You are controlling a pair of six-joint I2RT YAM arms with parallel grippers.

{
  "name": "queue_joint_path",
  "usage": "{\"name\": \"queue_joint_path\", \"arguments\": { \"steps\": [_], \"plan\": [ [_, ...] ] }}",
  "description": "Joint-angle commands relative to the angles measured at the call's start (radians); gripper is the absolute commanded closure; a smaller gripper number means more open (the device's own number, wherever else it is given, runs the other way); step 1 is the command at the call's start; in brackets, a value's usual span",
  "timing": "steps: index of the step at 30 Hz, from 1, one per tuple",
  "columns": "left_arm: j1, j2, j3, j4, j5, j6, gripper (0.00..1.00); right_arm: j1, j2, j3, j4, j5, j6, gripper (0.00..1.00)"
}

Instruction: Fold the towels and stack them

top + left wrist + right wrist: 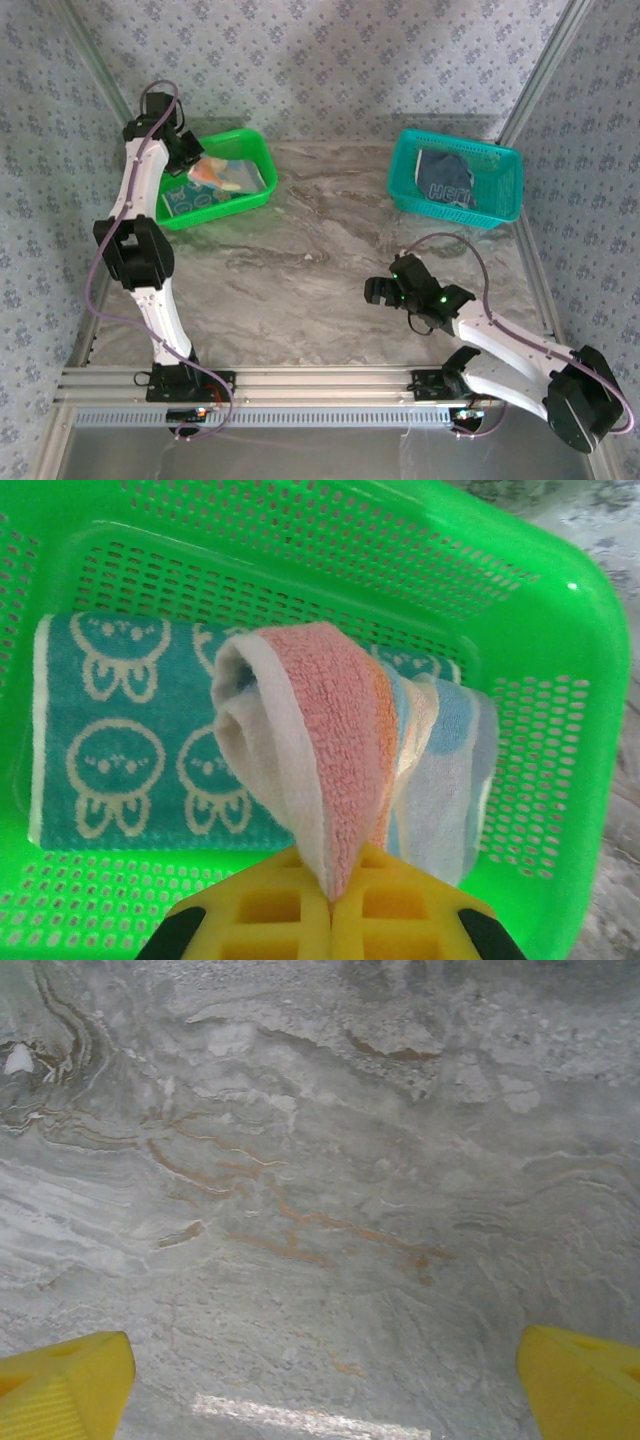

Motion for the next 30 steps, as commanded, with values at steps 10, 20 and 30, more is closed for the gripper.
{"name": "queue_joint_path", "arguments": {
  "steps": [10, 20, 30],
  "plan": [
    [0.061, 0.048, -0.064, 0.091, 0.03, 0.11, 0.97, 0.048, 0.022, 0.072, -0.039, 0.045, 0.018, 0.0],
    [0.064, 0.156, 0.003, 0.038, -0.07, 0.206, 0.5, 0.078, 0.014, 0.083, -0.052, 0.063, 0.025, 0.0],
    [0.055, 0.151, 0.155, -0.107, -0.336, 0.237, 0.0, 0.078, -0.044, 0.036, -0.037, 0.072, 0.024, 0.0]
  ]
}}
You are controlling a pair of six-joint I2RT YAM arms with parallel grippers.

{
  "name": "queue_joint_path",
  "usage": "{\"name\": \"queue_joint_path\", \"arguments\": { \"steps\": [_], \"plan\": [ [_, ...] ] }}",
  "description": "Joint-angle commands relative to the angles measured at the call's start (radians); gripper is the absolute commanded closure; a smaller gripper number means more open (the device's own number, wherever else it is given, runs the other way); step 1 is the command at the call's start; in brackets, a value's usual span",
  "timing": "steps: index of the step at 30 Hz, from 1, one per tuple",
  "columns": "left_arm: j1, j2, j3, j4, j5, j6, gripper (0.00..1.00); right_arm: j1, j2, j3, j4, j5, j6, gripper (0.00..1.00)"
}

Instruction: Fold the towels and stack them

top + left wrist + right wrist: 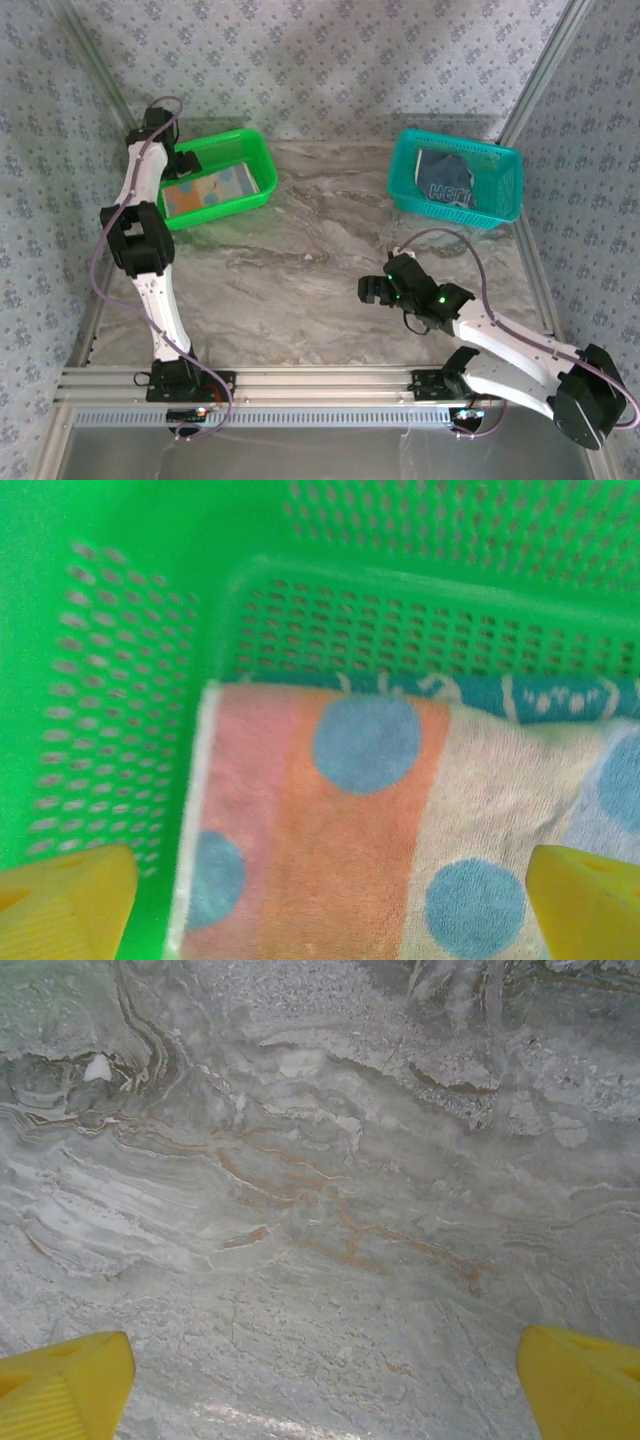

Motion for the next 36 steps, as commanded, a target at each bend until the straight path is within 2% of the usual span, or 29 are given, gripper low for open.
{"name": "queue_joint_path", "arguments": {
  "steps": [1, 8, 13, 18, 23, 28, 32, 36],
  "plan": [
    [-0.011, -0.034, 0.074, -0.077, -0.1, 0.021, 0.0, 0.006, -0.025, -0.021, -0.004, 0.031, 0.02, 0.0],
    [-0.085, -0.128, 0.02, -0.058, 0.022, -0.029, 0.0, -0.004, -0.041, -0.028, -0.026, 0.02, 0.015, 0.0],
    [-0.198, -0.326, -0.243, 0.132, 0.144, -0.129, 0.0, -0.062, -0.043, 0.002, -0.053, 0.035, -0.003, 0.0],
    [-0.341, -0.478, -0.433, 0.219, 0.137, -0.171, 0.0, -0.149, -0.034, 0.073, -0.097, 0.062, -0.032, 0.0],
    [-0.472, -0.674, -0.724, 0.383, 0.136, -0.23, 0.0, -0.283, 0.008, 0.173, -0.105, 0.064, -0.12, 0.0],
    [-0.601, -0.819, -0.965, 0.466, 0.092, -0.271, 0.0, -0.459, 0.097, 0.293, -0.061, -0.014, -0.164, 0.0],
    [-0.685, -0.879, -1.103, 0.496, 0.07, -0.318, 0.0, -0.589, 0.241, 0.432, -0.05, -0.063, -0.166, 0.03],
    [-0.753, -0.905, -1.183, 0.545, 0.069, -0.359, 0.01, -0.676, 0.45, 0.609, -0.059, -0.115, -0.143, 0.12]
  ]
}}
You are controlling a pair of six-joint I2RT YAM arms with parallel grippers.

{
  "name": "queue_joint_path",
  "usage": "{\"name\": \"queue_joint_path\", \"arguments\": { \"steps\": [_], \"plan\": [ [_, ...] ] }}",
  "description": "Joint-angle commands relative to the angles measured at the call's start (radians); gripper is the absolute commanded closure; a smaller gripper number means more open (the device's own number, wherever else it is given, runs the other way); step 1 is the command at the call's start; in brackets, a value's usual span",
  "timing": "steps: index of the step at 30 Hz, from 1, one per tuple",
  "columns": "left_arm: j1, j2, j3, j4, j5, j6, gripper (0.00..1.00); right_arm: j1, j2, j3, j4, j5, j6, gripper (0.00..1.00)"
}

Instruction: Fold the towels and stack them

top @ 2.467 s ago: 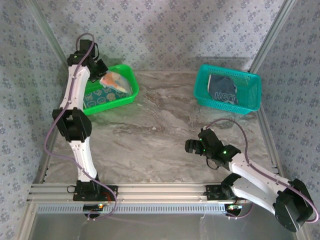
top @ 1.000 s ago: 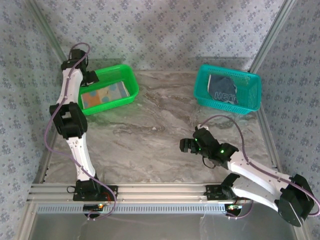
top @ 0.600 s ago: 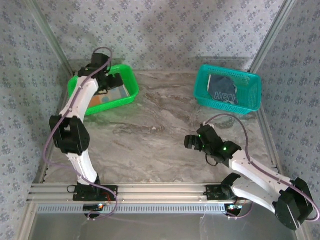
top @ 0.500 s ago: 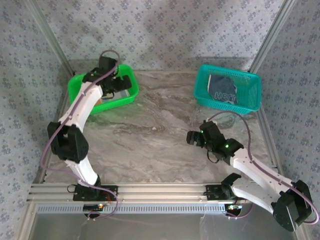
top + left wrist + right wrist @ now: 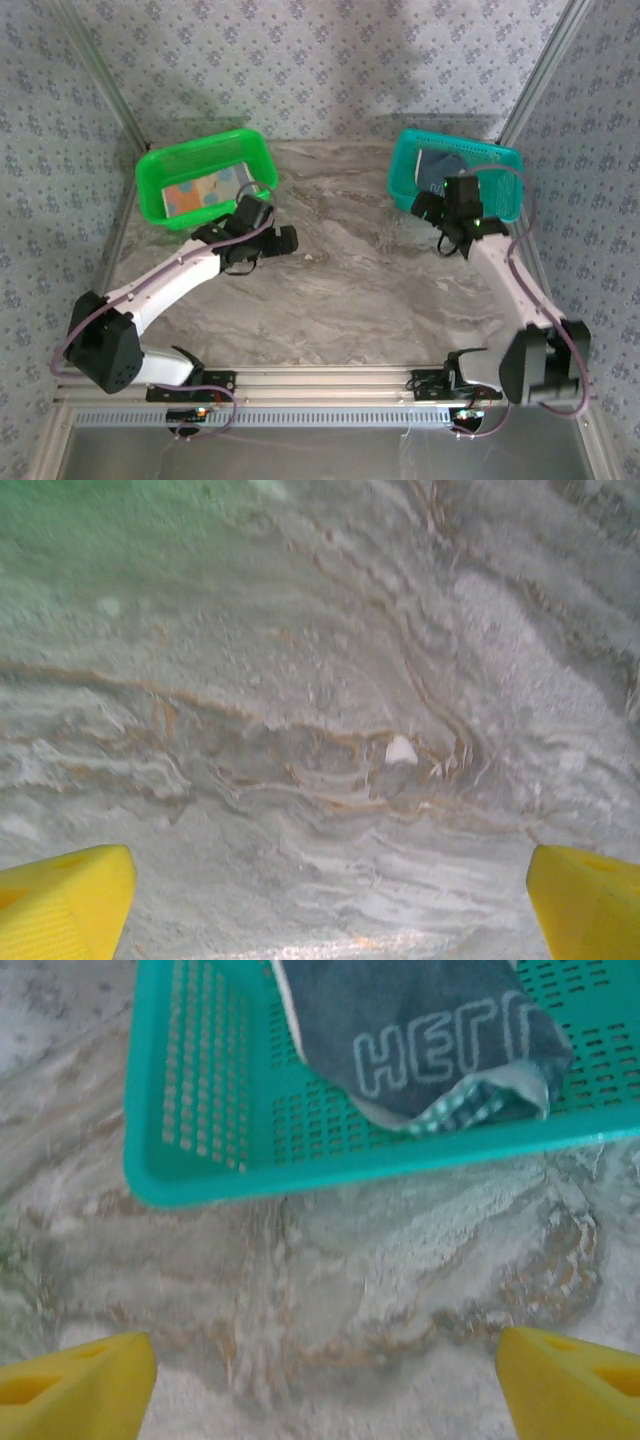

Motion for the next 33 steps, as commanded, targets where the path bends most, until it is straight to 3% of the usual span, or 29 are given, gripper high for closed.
{"name": "queue_joint_path", "arguments": {
  "steps": [1, 14, 23, 26, 30, 33],
  "plan": [
    [-0.04, -0.033, -0.024, 0.077, -0.022, -0.055, 0.01, -0.045, 0.144, 0.128, -0.001, -0.04, -0.001, 0.12],
    [-0.163, -0.07, -0.014, 0.036, -0.043, -0.084, 0.01, -0.174, 0.718, 0.645, -0.139, 0.038, -0.009, 0.17],
    [-0.183, -0.144, -0.016, -0.06, -0.086, -0.127, 0.01, -0.215, 0.919, 0.816, -0.166, 0.029, -0.029, 0.13],
    [-0.183, -0.156, -0.021, -0.072, -0.091, -0.134, 0.01, -0.223, 1.001, 0.914, -0.263, 0.028, -0.047, 0.11],
    [-0.183, -0.162, -0.011, -0.09, -0.097, -0.133, 0.0, -0.231, 1.044, 0.927, -0.276, 0.022, -0.057, 0.11],
    [-0.184, -0.164, -0.01, -0.098, -0.107, -0.13, 0.0, -0.252, 1.069, 0.938, -0.315, -0.024, -0.032, 0.17]
  ]
}}
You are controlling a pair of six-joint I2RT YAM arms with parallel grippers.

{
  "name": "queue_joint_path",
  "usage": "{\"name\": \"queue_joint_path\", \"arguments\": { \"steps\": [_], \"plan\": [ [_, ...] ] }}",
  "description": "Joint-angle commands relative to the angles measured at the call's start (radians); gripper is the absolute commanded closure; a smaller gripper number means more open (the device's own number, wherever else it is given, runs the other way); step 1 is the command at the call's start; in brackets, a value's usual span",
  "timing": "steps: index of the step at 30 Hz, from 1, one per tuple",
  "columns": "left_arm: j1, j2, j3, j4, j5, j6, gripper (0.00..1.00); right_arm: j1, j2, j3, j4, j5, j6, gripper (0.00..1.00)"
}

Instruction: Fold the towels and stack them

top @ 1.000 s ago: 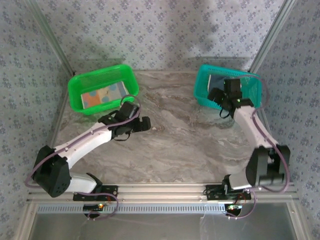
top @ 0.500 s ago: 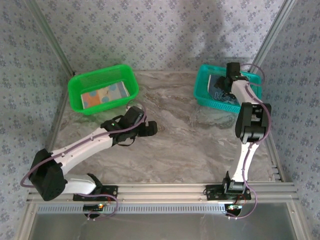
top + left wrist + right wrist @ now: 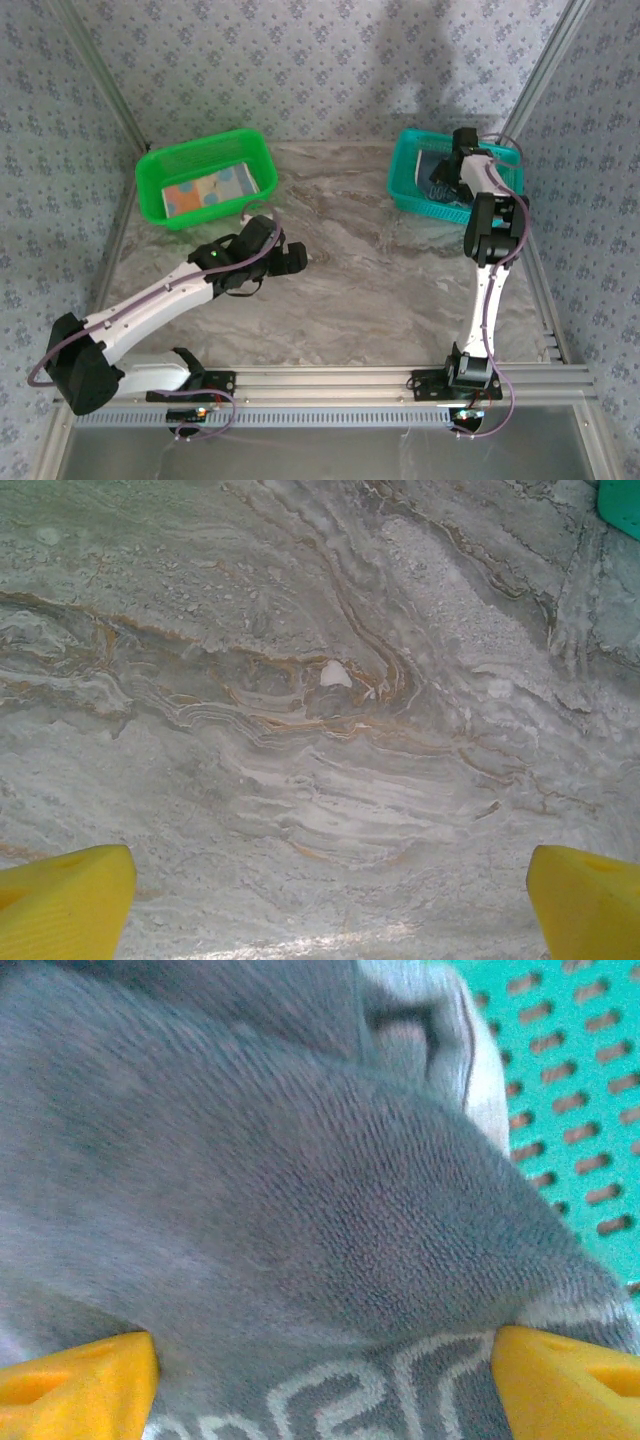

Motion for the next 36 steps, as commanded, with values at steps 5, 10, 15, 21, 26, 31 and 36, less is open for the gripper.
{"name": "queue_joint_path", "arguments": {
  "steps": [5, 10, 15, 21, 26, 31, 36],
  "plan": [
    [-0.007, -0.029, 0.027, -0.039, -0.034, -0.004, 0.01, -0.033, 0.007, -0.004, -0.066, -0.07, -0.034, 0.53],
    [-0.006, -0.058, 0.006, -0.039, -0.06, -0.021, 0.0, -0.026, -0.092, -0.035, -0.03, -0.077, -0.047, 0.96],
    [-0.006, -0.103, -0.036, -0.011, -0.062, -0.04, 0.0, -0.017, -0.237, -0.055, 0.012, -0.072, -0.068, 1.0],
    [-0.006, -0.151, -0.069, -0.001, -0.073, -0.023, 0.0, 0.043, -0.423, -0.07, 0.014, -0.016, -0.092, 1.0],
    [-0.006, -0.176, -0.076, 0.0, -0.103, 0.002, 0.0, 0.155, -0.6, -0.163, 0.039, 0.023, -0.103, 1.0],
    [-0.006, -0.202, -0.083, -0.002, -0.124, 0.015, 0.0, 0.336, -0.765, -0.239, 0.036, 0.078, -0.127, 1.0],
    [-0.001, -0.261, -0.101, -0.03, -0.166, 0.03, 0.0, 0.62, -0.887, -0.304, 0.043, 0.241, -0.21, 1.0]
  ]
}}
